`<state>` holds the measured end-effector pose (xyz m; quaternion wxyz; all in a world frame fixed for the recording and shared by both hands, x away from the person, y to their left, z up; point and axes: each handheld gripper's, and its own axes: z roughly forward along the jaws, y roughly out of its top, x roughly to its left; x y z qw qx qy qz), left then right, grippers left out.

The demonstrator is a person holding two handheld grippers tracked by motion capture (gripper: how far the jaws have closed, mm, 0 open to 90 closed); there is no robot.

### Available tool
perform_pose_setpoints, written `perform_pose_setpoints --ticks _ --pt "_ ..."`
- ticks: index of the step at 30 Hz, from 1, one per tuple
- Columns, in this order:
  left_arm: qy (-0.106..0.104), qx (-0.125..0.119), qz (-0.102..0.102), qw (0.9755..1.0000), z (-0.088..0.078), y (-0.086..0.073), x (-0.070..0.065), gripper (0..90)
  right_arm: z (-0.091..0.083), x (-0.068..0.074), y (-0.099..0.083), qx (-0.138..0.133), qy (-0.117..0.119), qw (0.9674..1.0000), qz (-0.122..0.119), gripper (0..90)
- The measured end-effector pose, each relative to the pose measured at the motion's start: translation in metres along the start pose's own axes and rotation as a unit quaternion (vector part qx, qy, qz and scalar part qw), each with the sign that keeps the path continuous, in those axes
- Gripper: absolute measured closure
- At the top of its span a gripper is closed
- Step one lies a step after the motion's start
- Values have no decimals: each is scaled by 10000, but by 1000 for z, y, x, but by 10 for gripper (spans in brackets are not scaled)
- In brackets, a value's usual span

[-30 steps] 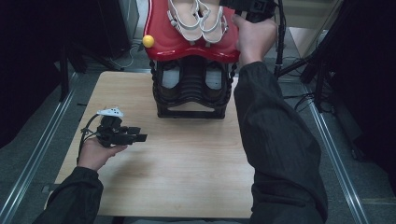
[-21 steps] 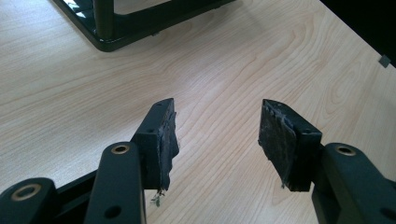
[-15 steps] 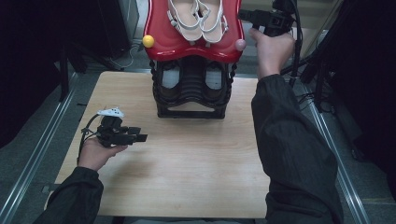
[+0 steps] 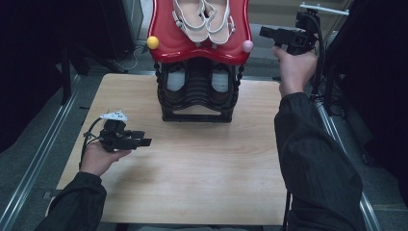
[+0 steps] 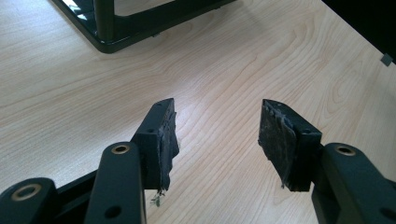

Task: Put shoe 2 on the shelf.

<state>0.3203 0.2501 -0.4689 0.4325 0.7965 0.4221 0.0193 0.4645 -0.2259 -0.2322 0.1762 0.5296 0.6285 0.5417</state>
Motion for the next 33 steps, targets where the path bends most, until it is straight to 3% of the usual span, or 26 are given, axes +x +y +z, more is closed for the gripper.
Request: perform_pose_setpoints --ticks 7,19,25,29,33 --pt "-14 -13 -3 10000 0 0 0 464 -4 -12 -20 105 -30 9999 -60 481" --pt "-19 45 -63 10000 1 0 2 425 -5 -26 -69 263 86 9996 19 475" --pt "4 48 -70 10000 1 0 2 417 -2 -29 -99 502 262 9984 62 473" --pt "17 55 -43 10000 1 0 2 412 -1 -26 -117 612 309 9976 -77 464" --pt "-8 76 -141 9999 2 -1 3 394 -4 -22 -135 674 328 9971 -161 452"
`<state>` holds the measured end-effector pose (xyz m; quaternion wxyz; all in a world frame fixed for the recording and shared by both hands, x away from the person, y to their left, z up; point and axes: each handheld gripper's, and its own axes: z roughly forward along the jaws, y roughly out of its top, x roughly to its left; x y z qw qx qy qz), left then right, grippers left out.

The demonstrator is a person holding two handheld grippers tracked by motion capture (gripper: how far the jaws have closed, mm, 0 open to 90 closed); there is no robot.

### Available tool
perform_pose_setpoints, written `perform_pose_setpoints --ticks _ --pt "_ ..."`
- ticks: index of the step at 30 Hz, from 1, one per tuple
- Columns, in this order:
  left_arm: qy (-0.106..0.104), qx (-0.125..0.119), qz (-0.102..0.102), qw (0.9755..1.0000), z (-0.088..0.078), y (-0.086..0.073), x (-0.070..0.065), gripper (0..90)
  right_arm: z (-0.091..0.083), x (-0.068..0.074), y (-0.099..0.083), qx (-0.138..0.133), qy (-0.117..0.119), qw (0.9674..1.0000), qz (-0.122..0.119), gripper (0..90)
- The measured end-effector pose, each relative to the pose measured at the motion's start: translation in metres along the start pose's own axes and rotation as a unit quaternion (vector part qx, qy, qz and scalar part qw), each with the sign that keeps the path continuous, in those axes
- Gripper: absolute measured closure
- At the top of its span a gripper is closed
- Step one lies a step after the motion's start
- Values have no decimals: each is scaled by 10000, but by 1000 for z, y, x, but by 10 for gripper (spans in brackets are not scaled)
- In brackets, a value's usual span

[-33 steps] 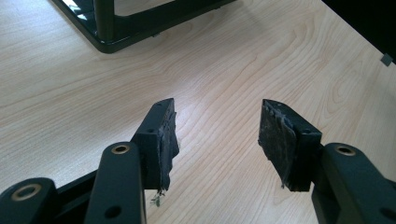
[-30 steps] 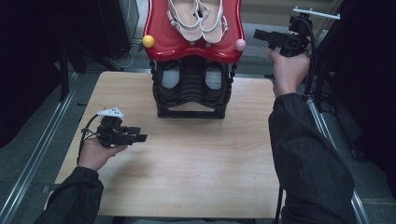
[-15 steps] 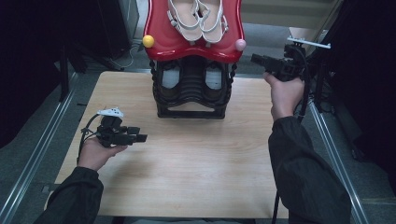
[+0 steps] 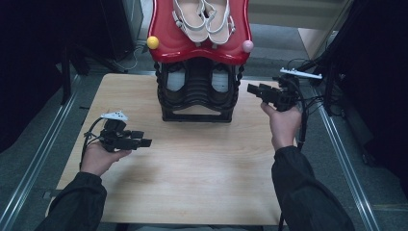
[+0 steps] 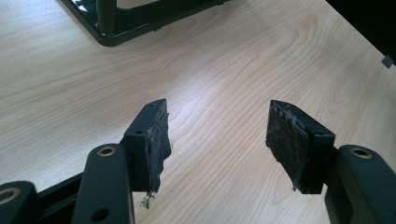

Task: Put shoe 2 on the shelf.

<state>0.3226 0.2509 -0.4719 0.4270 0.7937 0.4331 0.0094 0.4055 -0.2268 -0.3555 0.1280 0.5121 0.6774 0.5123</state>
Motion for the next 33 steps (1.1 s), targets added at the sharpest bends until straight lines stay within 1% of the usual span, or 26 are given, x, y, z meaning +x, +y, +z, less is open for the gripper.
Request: perform_pose_setpoints --ticks 3,4,12,14,17,19,20,22,24,26,29,32,33 --pt "7 9 -5 10000 0 0 0 386 1 3 -15 109 156 9998 66 451" --pt "-3 9 -17 10000 0 0 0 384 2 4 -22 146 206 9997 47 452" --pt "-14 31 -26 10000 1 -1 0 377 8 11 -60 410 345 9985 -95 440" --pt "-12 31 -32 10000 1 -1 0 375 9 12 -70 440 392 9982 -141 441" --pt "-23 40 -36 10000 1 -1 0 372 11 14 -83 487 466 9976 -136 442" --pt "-17 47 -34 10000 2 -1 -1 370 11 14 -90 522 495 9973 -117 443" --pt "-14 47 -27 10000 2 -1 -1 369 11 14 -94 557 521 9970 -128 442" --pt "-15 56 -28 10000 2 -1 -1 367 11 14 -99 611 503 9967 -193 442" --pt "-25 71 -35 10000 3 -1 -1 366 10 12 -105 635 524 9964 -182 442" --pt "-14 72 -29 10000 3 -1 -1 365 9 12 -109 635 534 9964 -161 442" --pt "-31 87 -1 10000 3 0 -2 364 7 11 -115 620 563 9962 -226 441" --pt "-49 97 -21 9999 4 1 -2 359 7 9 -122 637 587 9959 -255 436" --pt "-20 117 7 9999 4 1 -2 355 7 8 -124 644 583 9958 -281 436"
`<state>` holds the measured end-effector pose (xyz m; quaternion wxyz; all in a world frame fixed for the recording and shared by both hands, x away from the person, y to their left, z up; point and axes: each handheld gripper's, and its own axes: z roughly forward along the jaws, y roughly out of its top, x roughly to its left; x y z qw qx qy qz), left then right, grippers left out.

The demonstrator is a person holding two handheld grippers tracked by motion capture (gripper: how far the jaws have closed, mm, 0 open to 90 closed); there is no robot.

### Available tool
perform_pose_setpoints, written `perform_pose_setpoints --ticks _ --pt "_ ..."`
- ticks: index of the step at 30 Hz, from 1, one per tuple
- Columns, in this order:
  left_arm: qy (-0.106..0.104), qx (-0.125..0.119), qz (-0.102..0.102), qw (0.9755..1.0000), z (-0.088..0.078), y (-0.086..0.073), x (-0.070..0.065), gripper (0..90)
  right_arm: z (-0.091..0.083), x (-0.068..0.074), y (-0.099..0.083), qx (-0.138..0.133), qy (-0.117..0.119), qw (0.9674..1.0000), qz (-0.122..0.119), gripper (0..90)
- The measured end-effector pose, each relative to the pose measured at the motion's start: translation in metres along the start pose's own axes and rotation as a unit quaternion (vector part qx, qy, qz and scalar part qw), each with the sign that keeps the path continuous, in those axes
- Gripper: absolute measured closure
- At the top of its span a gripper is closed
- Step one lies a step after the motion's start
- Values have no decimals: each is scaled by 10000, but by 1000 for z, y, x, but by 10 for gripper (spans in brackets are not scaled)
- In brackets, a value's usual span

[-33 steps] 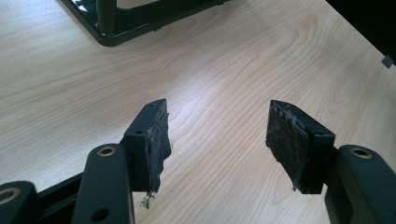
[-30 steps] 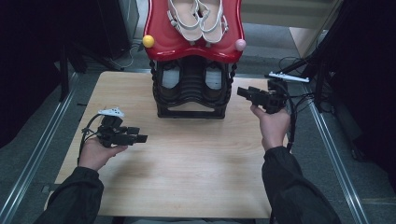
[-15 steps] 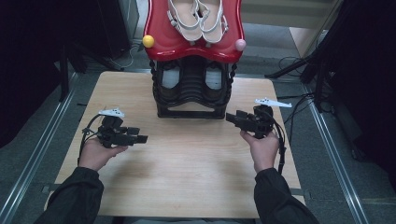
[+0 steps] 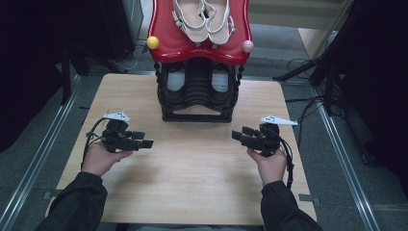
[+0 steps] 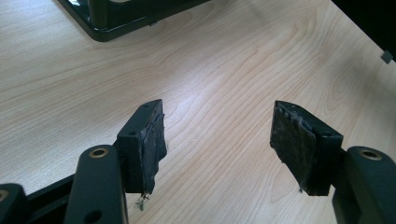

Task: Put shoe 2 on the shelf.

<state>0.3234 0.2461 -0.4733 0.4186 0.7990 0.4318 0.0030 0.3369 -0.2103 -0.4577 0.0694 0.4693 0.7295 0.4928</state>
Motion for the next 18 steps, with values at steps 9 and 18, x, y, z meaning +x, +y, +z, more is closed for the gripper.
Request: perform_pose_setpoints --ticks 9,18 --pt "-15 24 -3 10000 0 0 -1 350 4 0 -6 111 35 9999 2 431" --pt "-37 69 -23 10000 3 0 -1 326 8 3 -8 185 74 9995 -251 386"
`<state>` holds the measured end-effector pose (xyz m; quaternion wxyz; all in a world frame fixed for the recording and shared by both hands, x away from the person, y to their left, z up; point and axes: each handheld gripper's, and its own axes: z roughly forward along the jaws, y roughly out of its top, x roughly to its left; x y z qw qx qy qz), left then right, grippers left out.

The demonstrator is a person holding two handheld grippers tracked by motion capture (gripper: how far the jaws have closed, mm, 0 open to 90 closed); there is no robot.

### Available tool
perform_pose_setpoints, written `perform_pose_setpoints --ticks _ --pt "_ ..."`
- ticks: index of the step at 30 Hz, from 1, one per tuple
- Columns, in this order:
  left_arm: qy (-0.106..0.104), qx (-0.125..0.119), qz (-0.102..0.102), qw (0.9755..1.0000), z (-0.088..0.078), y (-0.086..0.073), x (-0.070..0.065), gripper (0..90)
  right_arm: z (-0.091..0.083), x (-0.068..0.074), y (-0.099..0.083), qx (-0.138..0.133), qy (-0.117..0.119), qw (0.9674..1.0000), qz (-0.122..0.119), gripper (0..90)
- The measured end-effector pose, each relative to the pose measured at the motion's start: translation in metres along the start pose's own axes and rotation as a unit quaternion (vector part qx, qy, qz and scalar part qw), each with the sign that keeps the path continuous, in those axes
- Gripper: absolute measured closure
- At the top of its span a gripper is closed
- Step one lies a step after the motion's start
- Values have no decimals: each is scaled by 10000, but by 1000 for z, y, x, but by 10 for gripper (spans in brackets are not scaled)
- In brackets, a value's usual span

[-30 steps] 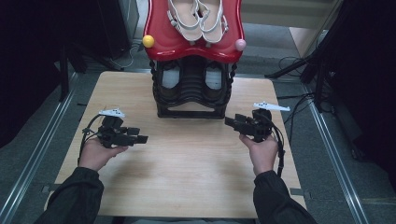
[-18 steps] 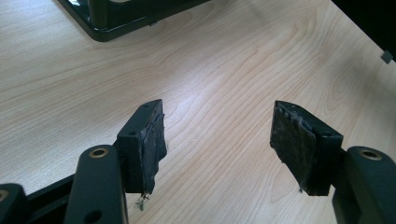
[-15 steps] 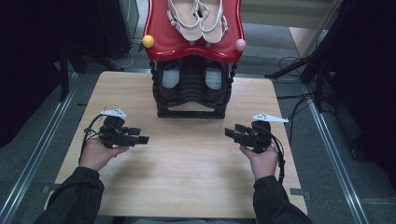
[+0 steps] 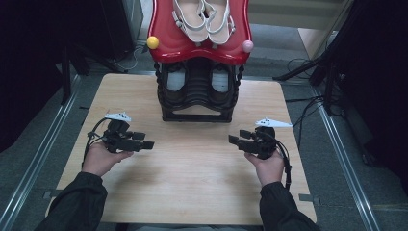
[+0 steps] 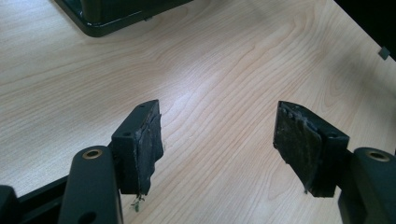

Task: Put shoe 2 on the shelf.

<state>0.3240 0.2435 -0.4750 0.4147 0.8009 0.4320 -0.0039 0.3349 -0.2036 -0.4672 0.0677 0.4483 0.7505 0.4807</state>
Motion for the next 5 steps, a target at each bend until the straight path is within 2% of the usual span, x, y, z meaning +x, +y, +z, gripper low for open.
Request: perform_pose_setpoints --ticks 1,3,5 --pt "92 -5 -27 10000 1 0 -1 323 1 0 0 20 1 10000 -42 377" --pt "29 7 -49 10000 3 0 -1 300 2 0 -1 56 18 10000 -55 356" --pt "74 33 -39 10000 8 -1 -2 278 5 -1 -2 131 51 9999 -51 352"
